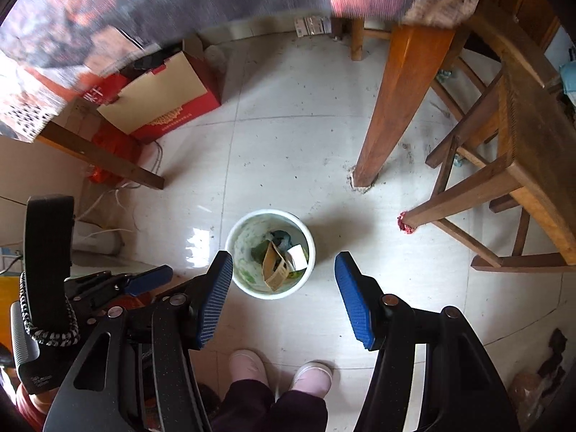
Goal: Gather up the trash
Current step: 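Open both tools to drop the cardboard and green bottle into the bucket, then move both tools back to the table items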
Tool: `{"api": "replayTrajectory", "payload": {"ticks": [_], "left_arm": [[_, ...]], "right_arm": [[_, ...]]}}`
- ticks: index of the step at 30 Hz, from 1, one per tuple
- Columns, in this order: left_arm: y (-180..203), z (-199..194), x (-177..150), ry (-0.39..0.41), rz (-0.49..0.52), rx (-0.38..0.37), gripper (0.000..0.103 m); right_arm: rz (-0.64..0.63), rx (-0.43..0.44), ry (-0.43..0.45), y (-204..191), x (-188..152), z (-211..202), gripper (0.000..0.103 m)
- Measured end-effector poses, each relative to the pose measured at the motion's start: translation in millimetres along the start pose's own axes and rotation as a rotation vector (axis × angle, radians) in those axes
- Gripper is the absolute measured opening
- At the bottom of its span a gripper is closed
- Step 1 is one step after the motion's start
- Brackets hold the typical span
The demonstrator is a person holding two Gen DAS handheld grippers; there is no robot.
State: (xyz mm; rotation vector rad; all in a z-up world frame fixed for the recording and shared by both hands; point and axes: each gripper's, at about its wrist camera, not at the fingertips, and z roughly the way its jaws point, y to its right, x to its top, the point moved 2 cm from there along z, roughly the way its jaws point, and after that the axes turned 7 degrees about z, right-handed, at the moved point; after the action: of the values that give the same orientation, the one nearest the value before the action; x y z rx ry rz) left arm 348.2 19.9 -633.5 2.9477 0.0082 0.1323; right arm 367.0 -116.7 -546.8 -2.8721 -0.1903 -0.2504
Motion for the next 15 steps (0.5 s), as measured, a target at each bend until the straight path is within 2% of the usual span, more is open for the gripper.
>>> {"api": "replayTrajectory", "payload": {"ticks": [6,15], "left_arm": [[6.5,-86.5,3.6,0.066,-0.007,0.018,0.038],[22.4,-251.9,1.6,0.236,-0.003,0.057,0.038]], "right_arm": [[-0.023,0.013,0.054,-20.1,11.5,-67.8,0.055],[-0.063,0.024,0.187,-61.5,23.2,-200.3,0.055]]}}
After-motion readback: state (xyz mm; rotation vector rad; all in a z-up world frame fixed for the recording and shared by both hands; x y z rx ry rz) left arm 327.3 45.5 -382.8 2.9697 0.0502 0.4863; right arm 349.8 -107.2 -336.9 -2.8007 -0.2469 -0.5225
